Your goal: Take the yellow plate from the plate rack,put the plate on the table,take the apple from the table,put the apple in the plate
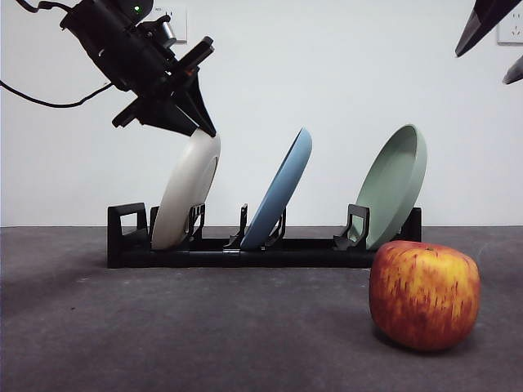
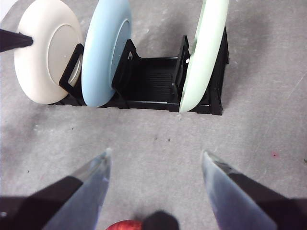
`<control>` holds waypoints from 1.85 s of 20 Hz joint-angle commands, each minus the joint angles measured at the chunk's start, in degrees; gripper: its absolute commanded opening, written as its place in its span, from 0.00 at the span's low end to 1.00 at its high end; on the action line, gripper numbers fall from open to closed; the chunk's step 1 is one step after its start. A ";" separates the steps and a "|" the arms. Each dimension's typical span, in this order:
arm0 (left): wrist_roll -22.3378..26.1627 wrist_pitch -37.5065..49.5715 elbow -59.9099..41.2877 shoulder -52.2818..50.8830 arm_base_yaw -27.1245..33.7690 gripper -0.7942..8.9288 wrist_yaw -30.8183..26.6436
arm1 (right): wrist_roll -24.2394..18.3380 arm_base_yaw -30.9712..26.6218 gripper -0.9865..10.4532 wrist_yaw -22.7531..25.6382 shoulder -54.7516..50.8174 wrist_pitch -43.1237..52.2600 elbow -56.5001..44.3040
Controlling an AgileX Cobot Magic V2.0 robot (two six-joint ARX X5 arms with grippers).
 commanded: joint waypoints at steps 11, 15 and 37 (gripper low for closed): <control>12.28 -25.33 8.55 -16.61 -7.52 0.07 0.33 | -0.44 0.04 0.36 -0.09 0.17 0.17 0.17; 15.28 -35.63 8.55 -23.61 -15.34 0.07 -9.09 | -0.46 0.04 0.36 -0.07 0.17 0.15 0.17; 7.10 -16.85 -24.35 -13.31 -42.84 0.07 -38.03 | -0.44 0.04 0.36 -0.04 0.15 0.22 0.17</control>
